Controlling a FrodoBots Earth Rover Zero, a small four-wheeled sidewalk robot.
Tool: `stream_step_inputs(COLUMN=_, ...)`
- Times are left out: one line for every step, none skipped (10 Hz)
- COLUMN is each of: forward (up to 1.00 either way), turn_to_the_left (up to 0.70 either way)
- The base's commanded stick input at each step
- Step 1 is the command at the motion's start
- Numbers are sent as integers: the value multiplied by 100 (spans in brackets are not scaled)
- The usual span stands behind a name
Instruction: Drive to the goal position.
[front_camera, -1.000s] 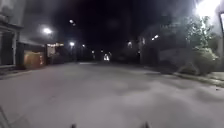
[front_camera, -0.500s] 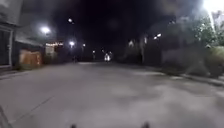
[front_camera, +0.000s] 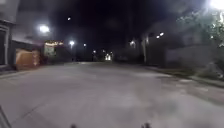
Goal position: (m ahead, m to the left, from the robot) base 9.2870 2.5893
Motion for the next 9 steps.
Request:
stream_step_inputs(forward=85, turn_to_the_left=0)
stream_step_inputs(forward=85, turn_to_the_left=0)
stream_step_inputs(forward=85, turn_to_the_left=0)
stream_step_inputs(forward=85, turn_to_the_left=0)
stream_step_inputs(forward=85, turn_to_the_left=0)
stream_step_inputs(forward=85, turn_to_the_left=0)
stream_step_inputs(forward=85, turn_to_the_left=0)
stream_step_inputs(forward=85, turn_to_the_left=0)
stream_step_inputs(forward=85, turn_to_the_left=0)
